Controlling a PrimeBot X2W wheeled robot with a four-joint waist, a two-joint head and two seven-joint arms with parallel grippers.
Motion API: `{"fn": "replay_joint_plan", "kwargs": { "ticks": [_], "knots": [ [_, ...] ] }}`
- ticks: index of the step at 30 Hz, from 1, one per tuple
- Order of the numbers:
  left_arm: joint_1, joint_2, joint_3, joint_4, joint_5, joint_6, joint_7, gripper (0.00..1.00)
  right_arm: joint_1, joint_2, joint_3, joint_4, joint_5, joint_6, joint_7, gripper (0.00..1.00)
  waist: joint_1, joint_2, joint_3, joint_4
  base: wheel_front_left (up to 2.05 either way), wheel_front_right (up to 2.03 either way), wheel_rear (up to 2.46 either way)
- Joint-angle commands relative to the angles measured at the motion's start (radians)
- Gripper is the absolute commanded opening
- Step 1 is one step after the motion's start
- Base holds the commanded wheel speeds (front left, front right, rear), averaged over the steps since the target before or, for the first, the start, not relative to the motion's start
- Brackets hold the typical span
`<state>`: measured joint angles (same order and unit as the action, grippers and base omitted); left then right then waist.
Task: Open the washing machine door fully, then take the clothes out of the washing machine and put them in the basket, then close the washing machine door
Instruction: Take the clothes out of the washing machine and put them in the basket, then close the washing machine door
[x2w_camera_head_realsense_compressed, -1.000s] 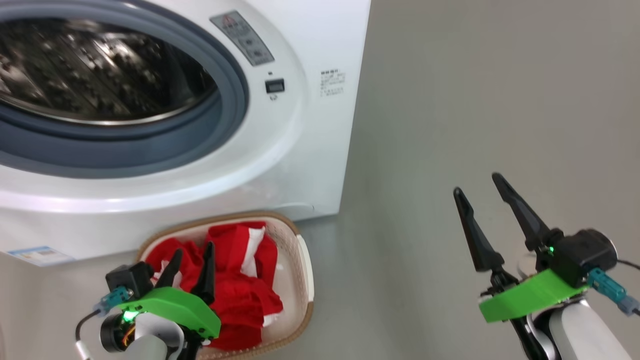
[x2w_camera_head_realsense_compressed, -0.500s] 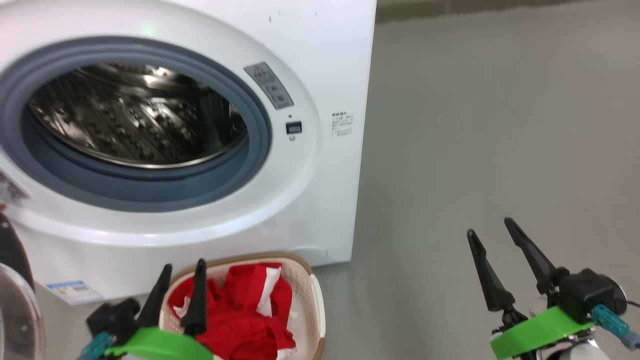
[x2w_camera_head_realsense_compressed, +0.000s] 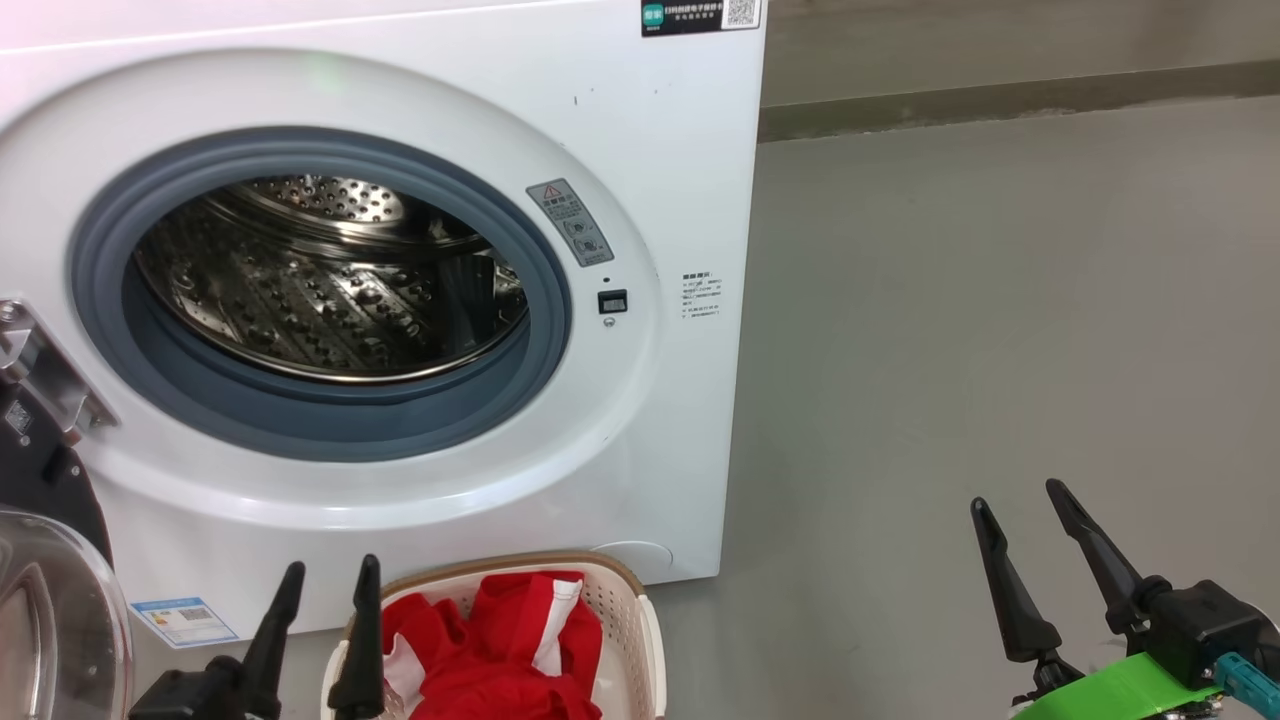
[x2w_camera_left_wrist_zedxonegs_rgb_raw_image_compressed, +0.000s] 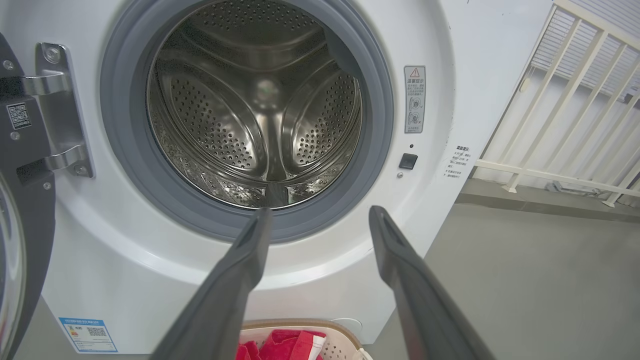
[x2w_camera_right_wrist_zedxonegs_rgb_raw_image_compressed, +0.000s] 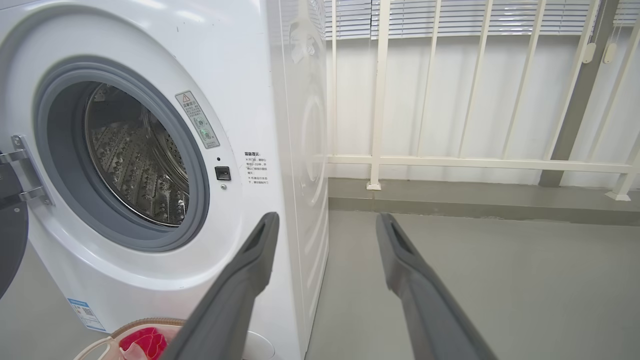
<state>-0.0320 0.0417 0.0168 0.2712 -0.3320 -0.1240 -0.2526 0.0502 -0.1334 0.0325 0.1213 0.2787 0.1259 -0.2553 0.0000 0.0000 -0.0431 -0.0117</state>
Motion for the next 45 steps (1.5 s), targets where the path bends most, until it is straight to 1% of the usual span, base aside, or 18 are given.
{"fn": "replay_joint_plan", "kwargs": {
  "ticks": [1,11,27,33,39,45],
  "knots": [
    [-0.012,0.014,0.042,-0.04,0.01,-0.006,-0.009,1.0,-0.01,-0.01,0.011,-0.03,-0.013,0.005,-0.006,1.0,0.0,0.0,-0.004,0.003,0.0,0.0,0.0],
    [0.013,0.015,0.064,-0.065,0.049,-0.006,-0.009,1.0,-0.001,-0.002,0.005,-0.035,-0.017,0.005,-0.006,1.0,0.0,0.0,-0.007,0.0,0.0,0.0,0.0],
    [0.011,0.013,0.079,-0.056,0.047,-0.006,-0.009,1.0,0.001,-0.006,0.004,-0.032,-0.014,0.005,-0.006,1.0,0.0,0.0,-0.012,-0.006,-0.09,0.09,0.0],
    [0.012,0.012,0.078,-0.052,0.051,-0.006,-0.009,1.0,0.002,-0.01,0.005,-0.032,-0.011,0.005,-0.006,1.0,0.0,0.0,-0.013,-0.009,-1.0,1.0,0.0],
    [0.007,0.011,0.082,-0.044,0.052,-0.007,-0.009,1.0,0.002,-0.014,0.006,-0.031,-0.008,0.005,-0.006,1.0,0.0,0.0,-0.012,-0.011,-1.7,1.7,0.0],
    [0.008,0.01,0.068,-0.089,0.039,-0.007,-0.009,1.0,0.001,-0.017,0.004,-0.03,-0.006,0.005,-0.006,1.0,0.0,0.0,-0.009,-0.01,-1.69,1.69,0.0]
  ]
}}
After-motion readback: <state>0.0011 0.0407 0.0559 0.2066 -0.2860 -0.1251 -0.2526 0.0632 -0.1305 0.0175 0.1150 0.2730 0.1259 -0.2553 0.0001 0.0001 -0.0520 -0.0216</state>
